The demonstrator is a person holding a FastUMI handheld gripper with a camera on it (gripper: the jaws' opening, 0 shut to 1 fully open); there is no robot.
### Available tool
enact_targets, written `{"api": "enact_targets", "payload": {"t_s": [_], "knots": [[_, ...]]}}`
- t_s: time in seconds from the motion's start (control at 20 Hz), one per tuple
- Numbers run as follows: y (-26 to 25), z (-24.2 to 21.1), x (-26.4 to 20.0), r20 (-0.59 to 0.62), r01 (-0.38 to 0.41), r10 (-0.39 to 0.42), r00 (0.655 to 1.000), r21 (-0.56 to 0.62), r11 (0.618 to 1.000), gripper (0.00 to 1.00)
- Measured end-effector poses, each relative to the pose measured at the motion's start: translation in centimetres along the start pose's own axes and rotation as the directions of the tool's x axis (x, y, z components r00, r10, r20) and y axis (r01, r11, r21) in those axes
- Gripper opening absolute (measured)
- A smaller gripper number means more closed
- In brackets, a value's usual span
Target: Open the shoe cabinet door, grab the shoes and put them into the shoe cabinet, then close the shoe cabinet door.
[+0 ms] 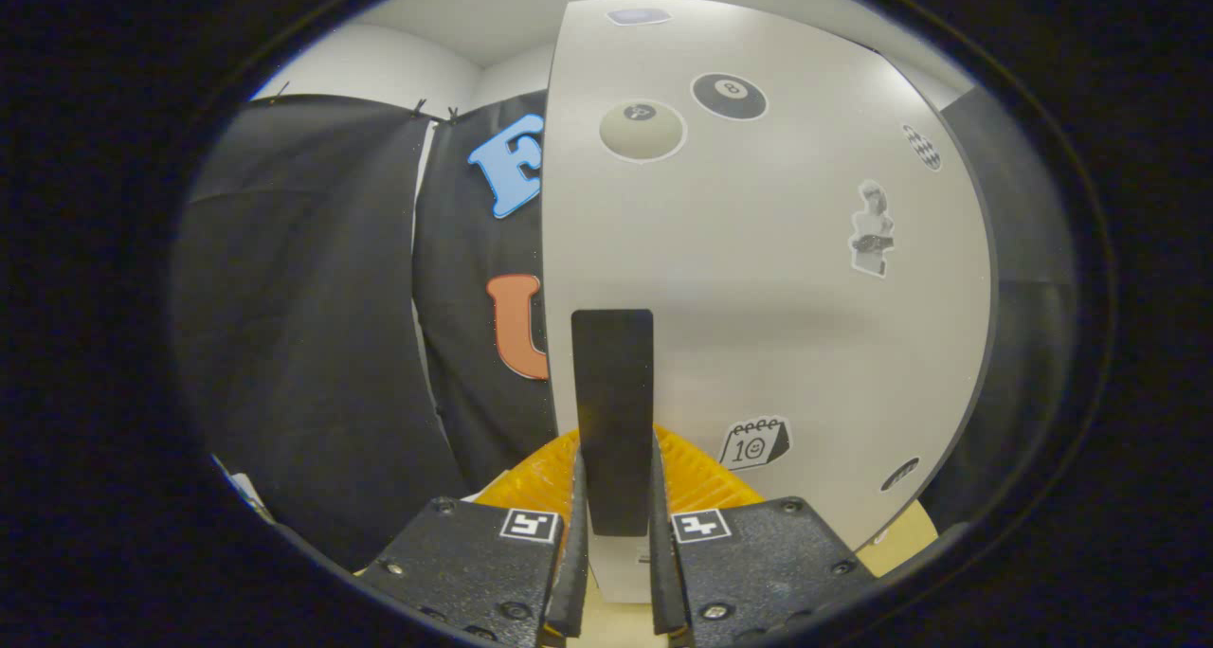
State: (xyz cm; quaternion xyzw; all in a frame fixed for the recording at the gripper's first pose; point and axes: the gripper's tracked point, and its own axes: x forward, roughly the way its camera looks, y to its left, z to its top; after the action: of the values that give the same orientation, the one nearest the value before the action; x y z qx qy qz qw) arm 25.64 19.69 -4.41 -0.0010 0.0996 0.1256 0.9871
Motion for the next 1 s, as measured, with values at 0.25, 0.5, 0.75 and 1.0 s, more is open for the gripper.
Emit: {"api": "enact_targets", "payload": {"t_s": [0.25,0.5,0.75,1.0], "knots": [[-0.2,-0.2,-2.5,0.003,-0.046,0.046,0.999,0.012,0.999,0.3],[-0.8,-0.4,-5.5,0.014,-0.121,0.121,0.993,0.002,0.993,0.3],[-2.1,-0.6,-8.0,0.014,-0.158,0.158,0.987,-0.003,0.987,0.3],[-3.6,-0.8,-10.6,0.025,-0.144,0.145,0.989,-0.032,0.989,0.3]]}}
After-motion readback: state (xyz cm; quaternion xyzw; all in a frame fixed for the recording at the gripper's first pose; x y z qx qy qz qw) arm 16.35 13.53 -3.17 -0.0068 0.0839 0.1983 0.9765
